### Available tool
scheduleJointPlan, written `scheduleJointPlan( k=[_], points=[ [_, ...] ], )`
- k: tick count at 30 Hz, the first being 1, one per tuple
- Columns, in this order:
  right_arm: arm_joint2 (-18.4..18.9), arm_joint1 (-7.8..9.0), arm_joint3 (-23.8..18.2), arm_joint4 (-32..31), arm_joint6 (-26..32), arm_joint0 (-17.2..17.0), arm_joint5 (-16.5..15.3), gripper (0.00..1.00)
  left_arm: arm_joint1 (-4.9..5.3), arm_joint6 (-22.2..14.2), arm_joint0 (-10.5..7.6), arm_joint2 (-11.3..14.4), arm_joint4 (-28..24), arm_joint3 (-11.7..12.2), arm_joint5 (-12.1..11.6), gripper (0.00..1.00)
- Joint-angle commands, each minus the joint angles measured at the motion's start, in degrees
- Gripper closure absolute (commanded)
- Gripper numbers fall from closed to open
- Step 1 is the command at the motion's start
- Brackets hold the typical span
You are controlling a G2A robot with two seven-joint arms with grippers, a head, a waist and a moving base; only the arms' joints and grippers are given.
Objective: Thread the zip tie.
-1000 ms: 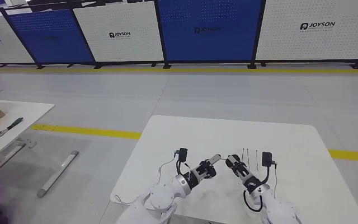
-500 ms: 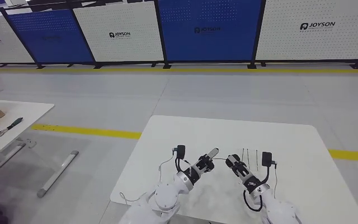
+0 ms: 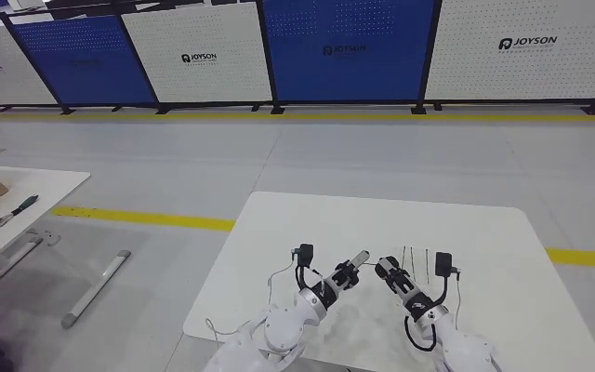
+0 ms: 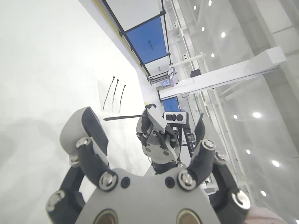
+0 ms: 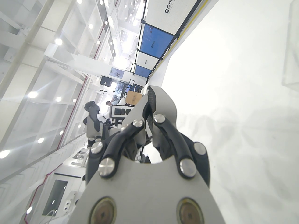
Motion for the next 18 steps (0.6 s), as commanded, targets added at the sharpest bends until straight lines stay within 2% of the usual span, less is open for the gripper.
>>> scheduleJointPlan(
  k=[1,2,4,5,6,7,8,9,10,11,13,14,18],
  points=[
    [0.0,0.00,0.0,0.0,0.0,0.0,0.0,1.00,-0.13,-0.5,-0.51,0.3,-0.2,0.7,0.3,0.00],
    [0.0,0.00,0.0,0.0,0.0,0.0,0.0,1.00,-0.22,-0.4,-0.76,0.4,-0.3,0.9,0.5,0.00],
    [0.0,0.00,0.0,0.0,0.0,0.0,0.0,1.00,-0.44,-0.2,-1.09,0.7,-1.0,1.3,0.4,0.14],
    [0.0,0.00,0.0,0.0,0.0,0.0,0.0,1.00,-0.52,0.0,-1.22,0.7,-1.3,1.5,0.4,0.24],
    [0.0,0.00,0.0,0.0,0.0,0.0,0.0,1.00,-0.59,0.0,-1.33,0.8,-1.4,1.7,0.3,0.44],
    [0.0,0.00,0.0,0.0,0.0,0.0,0.0,1.00,-0.68,0.3,-1.43,0.9,-1.5,1.8,0.2,0.41],
    [0.0,0.00,0.0,0.0,0.0,0.0,0.0,1.00,-0.74,0.5,-1.50,1.0,-1.5,2.0,0.2,0.46],
    [0.0,0.00,0.0,0.0,0.0,0.0,0.0,1.00,-0.79,0.6,-1.60,1.0,-1.3,2.2,0.4,0.46],
    [0.0,0.00,0.0,0.0,0.0,0.0,0.0,1.00,-0.86,0.8,-1.74,1.1,-1.2,2.5,0.5,0.36],
    [0.0,0.00,0.0,0.0,0.0,0.0,0.0,1.00,-0.92,0.8,-1.84,1.2,-1.3,2.7,0.6,0.51],
    [0.0,0.00,0.0,0.0,0.0,0.0,0.0,1.00,-1.01,0.7,-2.04,1.3,-1.4,3.0,0.6,0.54],
    [0.0,0.00,0.0,0.0,0.0,0.0,0.0,1.00,-1.05,0.5,-2.07,1.3,-1.5,3.0,0.4,0.62],
    [0.0,0.00,0.0,0.0,0.0,0.0,0.0,1.00,-1.01,-0.5,-1.85,0.9,-1.7,2.9,-0.3,0.64]
  ],
)
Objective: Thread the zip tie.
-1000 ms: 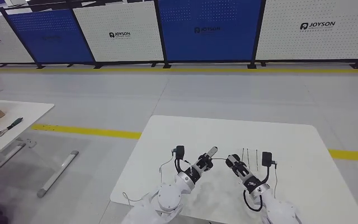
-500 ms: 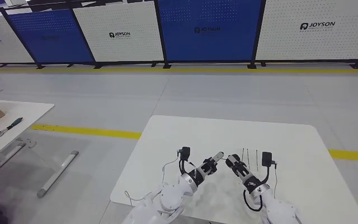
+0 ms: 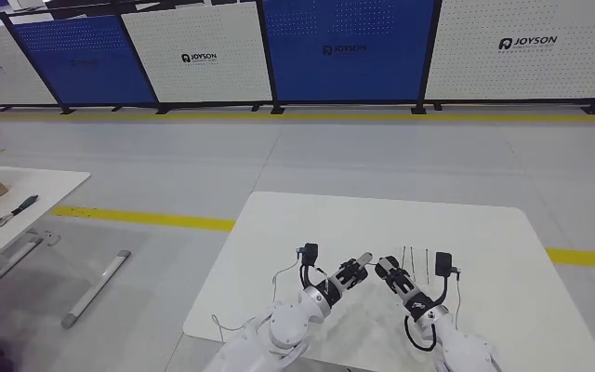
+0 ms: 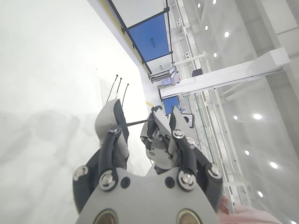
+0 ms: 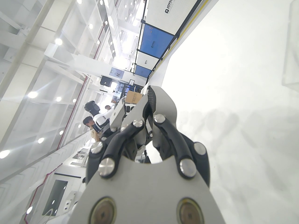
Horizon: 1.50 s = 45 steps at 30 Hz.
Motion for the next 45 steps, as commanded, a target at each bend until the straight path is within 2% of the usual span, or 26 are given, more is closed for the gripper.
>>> scheduleJointPlan(
  k=[1,2,6,11,14,15,16,32,33,34,35,36,37,40,42,43,44,45],
  points=[
    [0.0,0.00,0.0,0.0,0.0,0.0,0.0,1.00,0.06,-0.5,0.13,-0.2,0.1,-0.1,-0.1,0.64],
    [0.0,0.00,0.0,0.0,0.0,0.0,0.0,1.00,0.08,-0.7,0.20,-0.4,0.1,-0.1,0.0,0.68],
    [0.0,0.00,0.0,0.0,0.0,0.0,0.0,1.00,0.20,-1.3,0.40,-0.7,1.1,-0.3,0.6,0.59],
    [0.0,0.00,0.0,0.0,0.0,0.0,0.0,1.00,0.24,-1.5,0.76,-1.0,1.4,-0.8,0.9,0.69],
    [0.0,0.00,0.0,0.0,0.0,0.0,0.0,1.00,0.26,-1.6,0.78,-1.2,1.9,-0.9,1.1,0.81],
    [0.0,0.00,0.0,0.0,0.0,0.0,0.0,1.00,0.26,-1.6,0.76,-1.2,2.1,-0.9,1.2,0.88],
    [0.0,0.00,0.0,0.0,0.0,0.0,0.0,1.00,0.27,-1.7,0.73,-1.2,2.4,-0.9,1.3,1.00],
    [0.0,0.00,0.0,0.0,0.0,0.0,0.0,1.00,0.22,-3.3,0.79,-1.8,2.3,-1.1,1.0,1.00],
    [0.0,0.00,0.0,0.0,0.0,0.0,0.0,1.00,0.22,-3.2,0.91,-1.9,2.2,-1.3,1.1,0.90],
    [0.0,0.00,0.0,0.0,0.0,0.0,0.0,1.00,0.22,-3.3,1.00,-2.0,2.1,-1.4,1.2,0.62],
    [0.0,0.00,0.0,0.0,0.0,0.0,0.0,1.00,0.26,-3.9,1.06,-1.9,2.1,-1.5,1.4,0.27],
    [0.0,0.00,0.0,0.0,0.0,0.0,0.0,1.00,0.32,-4.5,1.08,-2.1,2.2,-1.6,1.4,0.09],
    [0.0,0.00,0.0,0.0,0.0,0.0,0.0,1.00,0.39,-4.7,1.24,-2.2,2.5,-1.7,1.3,0.05],
    [0.0,0.00,0.0,0.0,0.0,0.0,0.0,1.00,0.45,-4.8,1.48,-2.3,2.9,-1.8,1.4,0.17],
    [0.0,0.00,0.0,0.0,0.0,0.0,0.0,1.00,0.45,-4.8,1.50,-2.4,3.0,-1.7,1.4,0.33],
    [0.0,0.00,0.0,0.0,0.0,0.0,0.0,1.00,0.44,-4.9,1.51,-2.4,2.9,-1.7,1.4,0.36],
    [0.0,0.00,0.0,0.0,0.0,0.0,0.0,1.00,0.43,-4.9,1.51,-2.5,2.8,-1.7,1.4,0.49],
    [0.0,0.00,0.0,0.0,0.0,0.0,0.0,1.00,0.43,-4.9,1.50,-2.5,2.7,-1.7,1.4,0.56]
  ],
)
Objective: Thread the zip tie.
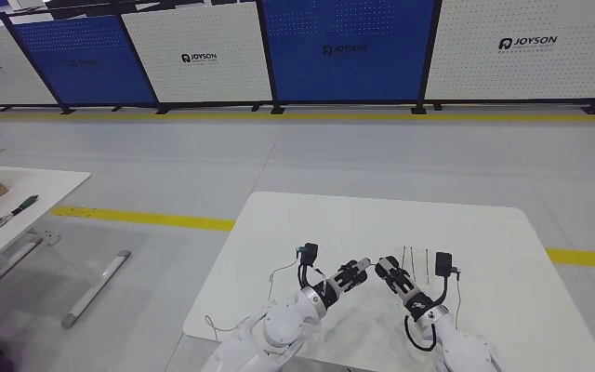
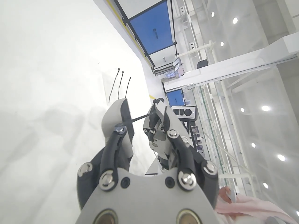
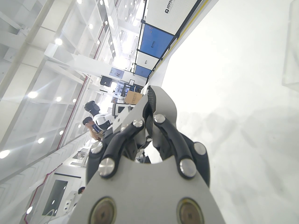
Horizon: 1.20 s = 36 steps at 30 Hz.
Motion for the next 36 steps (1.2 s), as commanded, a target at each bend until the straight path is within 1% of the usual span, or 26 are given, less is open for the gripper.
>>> scheduleJointPlan(
  k=[1,2,3,5,6,8,11,12,19,22,23,24,25,26,31,34,36],
  points=[
    [0.0,0.00,0.0,0.0,0.0,0.0,0.0,1.00,-0.01,-0.1,-0.02,0.0,0.0,0.0,-0.1,0.59],
    [0.0,0.00,0.0,0.0,0.0,0.0,0.0,1.00,-0.02,-0.1,-0.04,0.0,0.0,0.0,-0.1,0.60],
    [0.0,0.00,0.0,0.0,0.0,0.0,0.0,1.00,-0.01,-0.2,-0.06,-0.1,0.1,0.1,0.0,0.66],
    [0.0,0.00,0.0,0.0,0.0,0.0,0.0,1.00,-0.03,-0.3,-0.25,-0.1,0.1,0.4,-0.1,0.69],
    [0.0,0.00,0.0,0.0,0.0,0.0,0.0,1.00,-0.05,-0.4,-0.38,-0.1,0.0,0.7,0.0,0.74],
    [0.0,0.00,0.0,0.0,0.0,0.0,0.0,1.00,-0.11,-0.5,-0.59,0.0,-0.1,0.9,0.0,0.77],
    [0.0,0.00,0.0,0.0,0.0,0.0,0.0,1.00,-0.15,-0.5,-0.59,0.1,0.0,0.8,-0.1,0.96],
    [0.0,0.00,0.0,0.0,0.0,0.0,0.0,1.00,-0.15,-0.6,-0.58,0.1,0.1,0.7,-0.1,1.00],
    [0.0,0.00,0.0,0.0,0.0,0.0,0.0,1.00,-0.05,-1.0,-0.37,0.3,2.0,0.5,-0.1,1.00],
    [0.0,-0.03,-0.1,-0.1,-0.2,-0.2,0.1,1.00,-0.05,-1.0,-0.27,0.3,1.9,0.4,-0.3,1.00],
    [0.1,-0.07,-0.2,-0.2,-0.2,-0.3,0.1,0.95,-0.07,-0.9,-0.19,0.3,1.7,0.3,-0.5,1.00],
    [0.2,-0.10,-0.3,-0.3,-0.1,-0.4,0.2,0.61,-0.08,-0.9,-0.11,0.2,1.5,0.2,-0.7,1.00],
    [0.3,-0.12,-0.4,-0.3,0.0,-0.5,0.2,0.38,-0.08,-0.9,-0.05,0.2,1.3,0.1,-0.8,1.00],
    [0.4,-0.14,-0.5,-0.4,0.1,-0.7,0.2,0.00,-0.07,-0.9,0.04,0.1,1.1,-0.1,-0.9,1.00],
    [2.2,0.11,-1.3,-0.5,1.5,-2.0,-0.5,0.00,0.17,-1.1,0.92,-0.7,1.3,-1.6,-0.7,1.00],
    [3.6,0.52,-2.0,-2.3,3.1,-3.4,-1.1,0.00,0.53,-1.4,1.85,-2.3,0.9,-2.9,0.1,1.00],
    [5.3,0.93,-2.6,-2.6,4.6,-4.7,-2.1,0.00,0.87,-1.6,2.78,-3.7,1.2,-3.6,0.9,1.00]
  ],
)
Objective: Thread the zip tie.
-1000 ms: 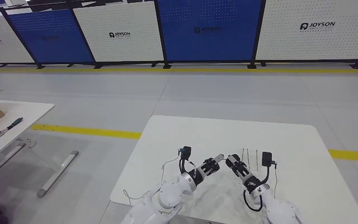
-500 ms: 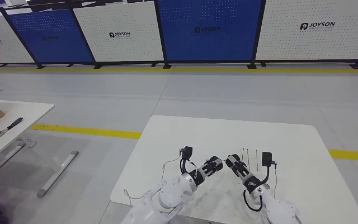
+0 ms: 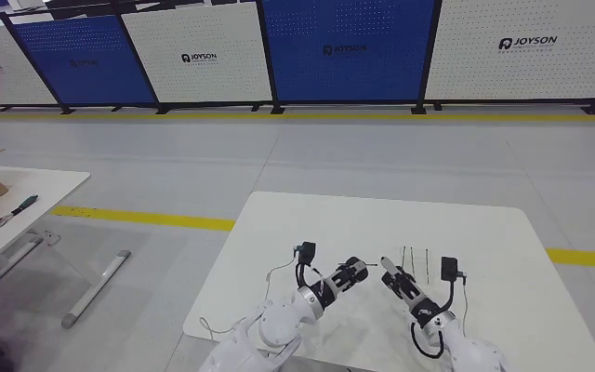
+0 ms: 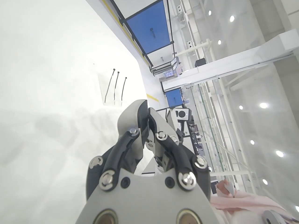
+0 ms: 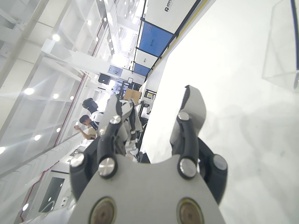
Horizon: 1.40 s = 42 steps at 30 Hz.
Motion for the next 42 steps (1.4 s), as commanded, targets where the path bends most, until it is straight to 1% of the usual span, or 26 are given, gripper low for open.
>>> scheduleJointPlan(
  k=[1,2,4,16,17,18,20,22,23,24,25,31,33,34,36,38,40,42],
  points=[
    [1.7,0.40,-0.7,-0.2,1.5,-1.3,-1.2,0.00,0.35,-0.2,1.04,-1.5,-0.2,-0.5,0.6,1.00],
    [2.5,0.61,-1.1,-0.1,2.4,-2.0,-1.8,0.00,0.50,-0.4,1.65,-2.3,-1.0,-0.9,0.7,1.00],
    [4.1,0.88,-2.0,1.9,3.8,-3.3,-2.5,0.00,0.76,-1.9,2.96,-4.0,-4.3,-1.6,1.3,1.00],
    [4.1,0.86,-2.0,1.9,3.7,-3.3,-2.4,0.00,0.76,-1.9,2.96,-4.0,-4.3,-1.6,1.3,1.00],
    [4.2,0.87,-2.1,2.8,4.9,-3.3,-2.5,0.00,0.76,-1.9,2.96,-4.0,-4.3,-1.6,1.3,1.00],
    [4.8,1.01,-1.8,4.6,7.8,-3.0,-3.0,0.00,0.76,-1.9,2.96,-4.0,-4.3,-1.6,1.3,1.00],
    [7.5,1.47,-0.7,5.4,10.2,-2.9,-4.2,0.00,0.76,-1.9,2.96,-4.0,-4.3,-1.6,1.3,1.00],
    [10.3,2.03,0.2,8.2,14.6,-3.4,-5.9,0.00,0.76,-1.9,2.96,-4.0,-4.3,-1.6,1.3,1.00],
    [11.4,2.24,0.6,9.0,16.1,-3.6,-6.4,0.00,0.76,-1.9,2.96,-4.0,-4.3,-1.6,1.3,1.00],
    [12.2,2.51,1.2,9.5,19.0,-3.7,-6.0,0.00,0.76,-1.9,2.96,-4.0,-4.3,-1.6,1.3,1.00],
    [12.7,2.64,1.6,9.1,19.8,-3.4,-5.3,0.00,0.76,-1.9,2.96,-4.0,-4.3,-1.6,1.3,1.00],
    [12.7,2.64,1.6,9.1,19.8,-3.4,-5.3,0.00,0.74,-1.7,2.97,-4.0,-4.5,-1.6,1.3,1.00],
    [12.7,2.64,1.6,9.1,19.8,-3.4,-5.3,0.00,0.60,-1.4,2.53,-3.8,-5.6,-1.0,1.3,1.00],
    [12.7,2.64,1.6,9.1,19.8,-3.4,-5.3,0.00,0.51,-1.2,2.16,-3.6,-5.7,-1.0,0.9,1.00],
    [12.7,2.64,1.6,9.1,19.8,-3.4,-5.3,0.00,0.40,-1.3,2.25,-3.5,-7.2,-1.7,-0.6,1.00],
    [12.7,2.64,1.6,9.1,19.8,-3.4,-5.3,0.00,0.53,-1.7,2.59,-3.8,-6.6,-2.9,-2.1,1.00],
    [12.7,2.64,1.6,9.1,19.8,-3.4,-5.3,0.00,0.71,-3.1,3.31,-4.3,-7.2,-5.0,-2.9,1.00],
    [12.7,2.64,1.6,9.1,19.8,-3.4,-5.3,0.00,1.05,-5.1,4.46,-5.1,-7.0,-9.1,-4.0,1.00]
  ],
)
